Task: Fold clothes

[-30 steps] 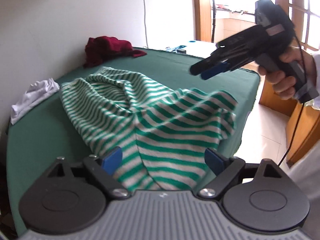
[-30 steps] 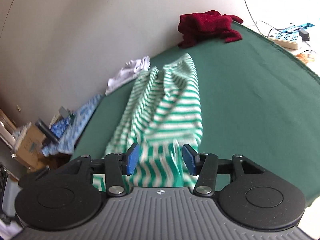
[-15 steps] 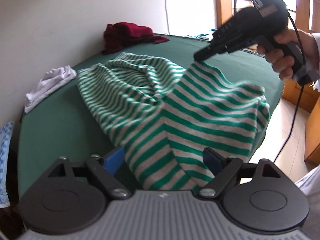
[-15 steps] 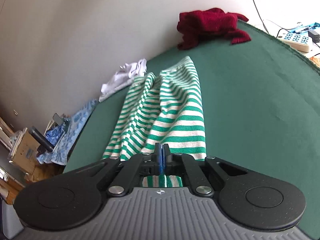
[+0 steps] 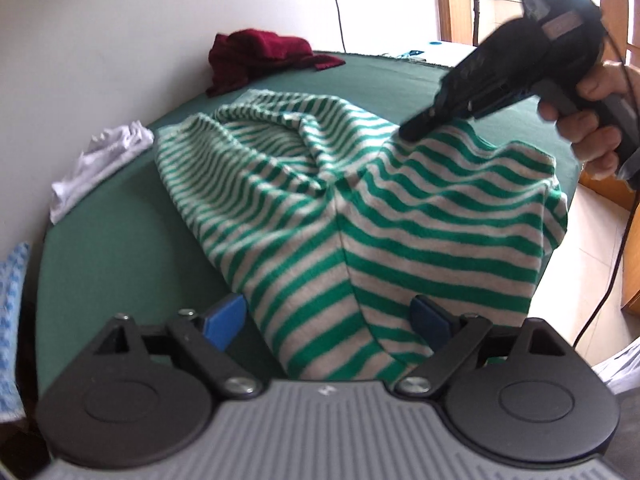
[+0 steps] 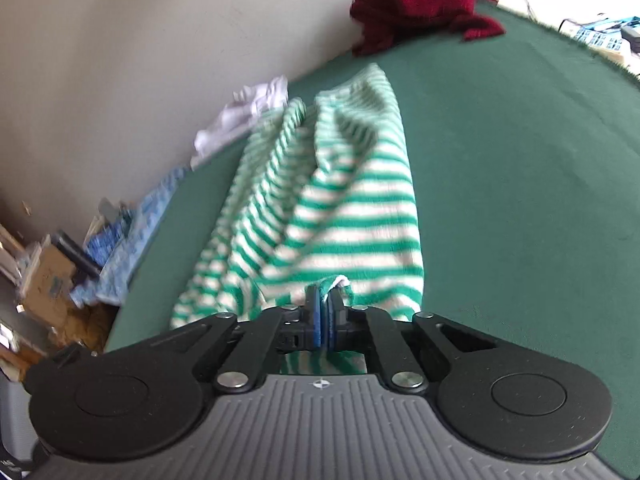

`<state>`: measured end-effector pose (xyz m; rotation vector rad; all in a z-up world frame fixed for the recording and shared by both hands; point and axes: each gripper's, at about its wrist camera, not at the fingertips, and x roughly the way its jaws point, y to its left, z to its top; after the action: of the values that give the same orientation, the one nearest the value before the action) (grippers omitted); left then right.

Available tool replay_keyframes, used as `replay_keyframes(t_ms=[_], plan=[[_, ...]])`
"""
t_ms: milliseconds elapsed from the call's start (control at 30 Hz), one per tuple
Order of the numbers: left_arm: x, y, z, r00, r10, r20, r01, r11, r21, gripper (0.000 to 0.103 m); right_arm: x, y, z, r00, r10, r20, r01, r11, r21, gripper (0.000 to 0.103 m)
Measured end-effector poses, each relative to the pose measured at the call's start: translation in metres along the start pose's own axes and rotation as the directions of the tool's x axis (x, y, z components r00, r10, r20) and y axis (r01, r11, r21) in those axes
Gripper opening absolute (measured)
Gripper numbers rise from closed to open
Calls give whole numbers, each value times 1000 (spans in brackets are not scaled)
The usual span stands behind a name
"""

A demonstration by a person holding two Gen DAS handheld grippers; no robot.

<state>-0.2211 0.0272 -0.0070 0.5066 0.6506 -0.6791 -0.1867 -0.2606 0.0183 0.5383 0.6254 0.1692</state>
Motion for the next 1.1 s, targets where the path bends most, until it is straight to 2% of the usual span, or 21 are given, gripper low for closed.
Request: replay_keyframes(t_ms=[100,233,300,367,400,433,467,633,700,733,767,800,867,1000,1067,1100], plan=[[2,6,2,1000,-9,6,9,1000,-16,92,-8,0,0,1000,18,23,-18,1000,16,3],[4,13,1,998,-60,9,60,997,-41,91,-18,0,0,998,41,49,-43,998,41,4],[-2,17,6,996,-90,27,91,996,-26,90,-18,-6,-6,999,49,18,-50,996,78,12],[-9,27,16,992,-108,64,109,994,-19,90,-17,-13,-12,998,58,-13,-56,992,115,28],[-12,33,23,990,-115,82,117,993,-21,90,-16,-16,-15,998,63,-28,-59,989,134,33],[-14,39,30,988,-122,100,125,992,-22,88,-16,-19,-18,997,68,-43,-61,986,153,40],[-13,44,38,985,-130,110,134,991,-26,87,-17,-22,-20,996,71,-57,-61,985,164,40],[24,45,64,970,-226,90,233,970,-76,64,-42,-24,-31,995,35,-89,-26,995,94,40],[45,39,68,954,-294,50,297,952,-77,62,-49,-21,-38,996,20,-90,-14,997,71,39],[54,35,68,954,-296,35,298,951,-80,62,-53,-20,-42,996,13,-90,-7,998,59,29],[64,32,68,957,-289,15,289,954,-78,61,-56,-19,-46,996,6,-90,-1,999,48,7],[74,30,67,962,-274,-7,273,959,-73,60,-60,-18,-49,996,-2,-89,5,999,36,3],[85,31,65,966,-258,-22,255,964,-71,63,-68,-16,-56,997,-12,-82,13,1000,13,3],[90,40,66,968,-249,-15,248,966,-73,68,-94,-11,-48,998,63,-26,-64,998,-2,3],[90,40,64,970,-241,-10,240,968,-69,71,-95,-13,-53,996,45,-76,-48,998,-31,3],[89,40,63,972,-235,-7,235,970,-67,73,-88,-15,-57,991,8,-131,-15,999,-48,3]])
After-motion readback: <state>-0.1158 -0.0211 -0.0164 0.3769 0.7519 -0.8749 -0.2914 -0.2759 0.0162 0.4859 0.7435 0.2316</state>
